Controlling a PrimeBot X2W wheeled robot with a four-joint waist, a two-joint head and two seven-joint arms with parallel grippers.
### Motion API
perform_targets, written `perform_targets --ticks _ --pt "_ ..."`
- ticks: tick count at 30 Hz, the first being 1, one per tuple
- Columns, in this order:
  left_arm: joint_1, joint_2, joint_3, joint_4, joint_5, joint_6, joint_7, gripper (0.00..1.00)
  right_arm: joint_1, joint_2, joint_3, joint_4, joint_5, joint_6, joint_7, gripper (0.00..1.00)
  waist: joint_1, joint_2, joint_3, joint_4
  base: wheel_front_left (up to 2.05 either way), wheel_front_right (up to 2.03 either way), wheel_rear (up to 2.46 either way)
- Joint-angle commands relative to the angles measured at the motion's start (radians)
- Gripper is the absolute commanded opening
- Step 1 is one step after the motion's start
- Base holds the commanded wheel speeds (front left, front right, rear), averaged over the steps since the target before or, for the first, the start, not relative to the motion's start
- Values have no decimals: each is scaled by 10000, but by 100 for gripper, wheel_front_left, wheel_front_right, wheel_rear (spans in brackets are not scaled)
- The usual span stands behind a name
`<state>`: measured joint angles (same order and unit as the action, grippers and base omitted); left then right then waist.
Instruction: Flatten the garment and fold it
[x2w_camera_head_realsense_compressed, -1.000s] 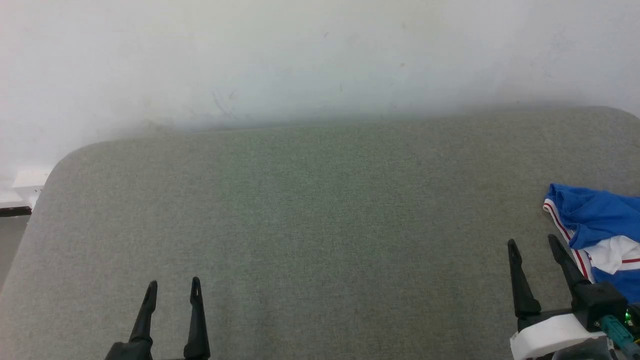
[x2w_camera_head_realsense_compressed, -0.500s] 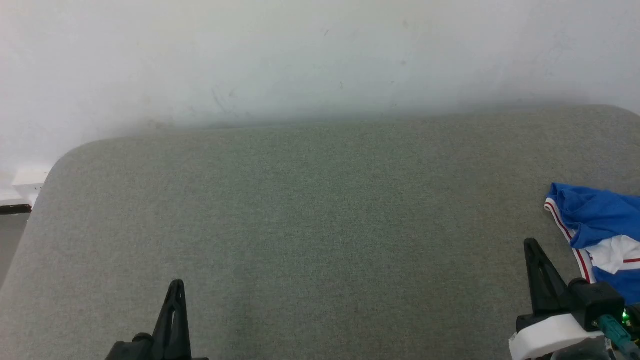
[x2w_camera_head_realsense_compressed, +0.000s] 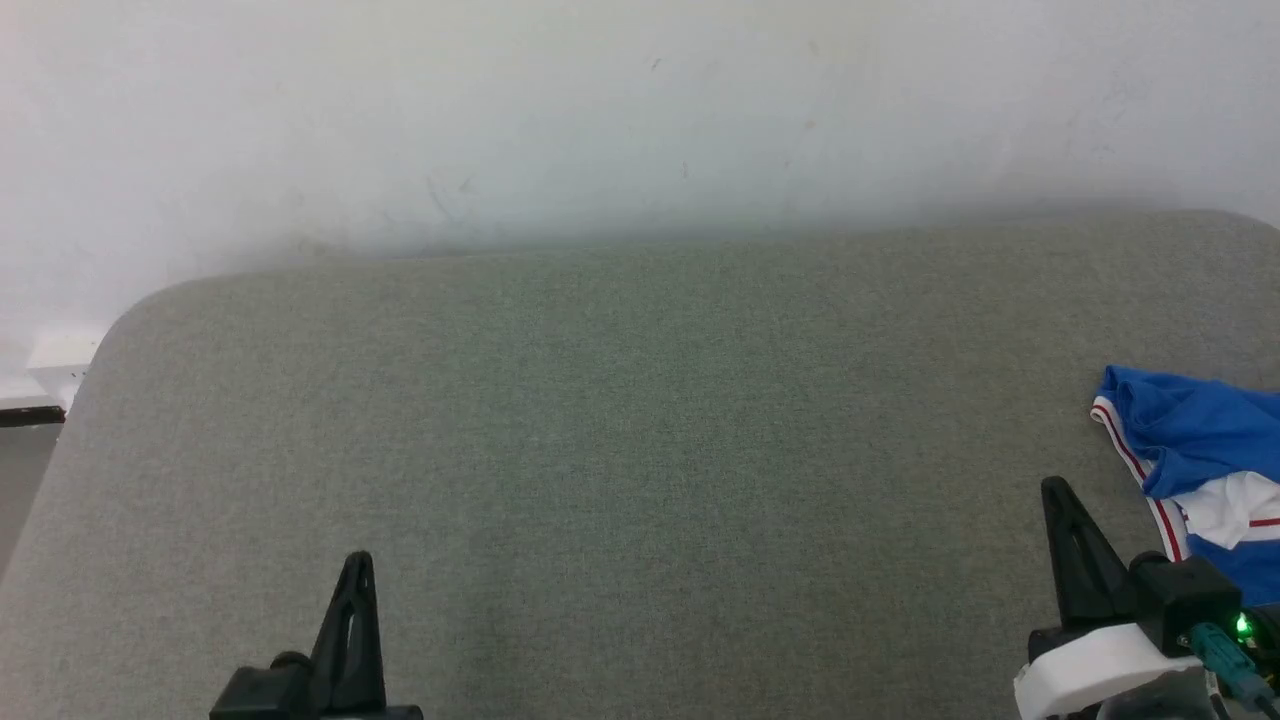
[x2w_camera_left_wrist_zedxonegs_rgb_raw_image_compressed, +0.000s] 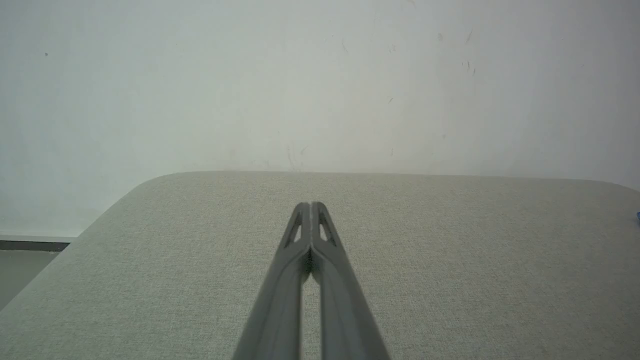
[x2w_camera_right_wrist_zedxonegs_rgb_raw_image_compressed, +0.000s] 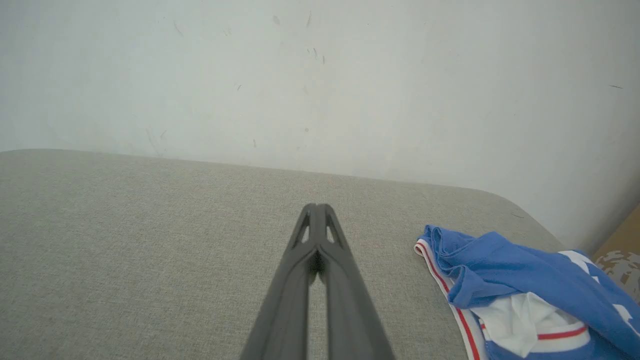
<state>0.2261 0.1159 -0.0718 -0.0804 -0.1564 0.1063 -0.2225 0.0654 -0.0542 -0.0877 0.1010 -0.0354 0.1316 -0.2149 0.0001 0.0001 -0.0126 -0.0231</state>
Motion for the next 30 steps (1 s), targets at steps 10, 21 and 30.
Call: perform_targets --ticks 10,21,30 --pt "-379 -110 116 103 269 -153 232 0 -140 9 118 -150 67 -2 222 0 0 -1 12 22 0 0 0" --pt "-591 -171 184 182 414 -255 456 0 -198 12 203 -247 99 -3 439 0 0 -1 25 46 0 0 0" --pt "-765 -222 239 247 534 -339 640 0 -245 15 273 -326 126 -4 617 0 0 -1 35 65 0 0 0"
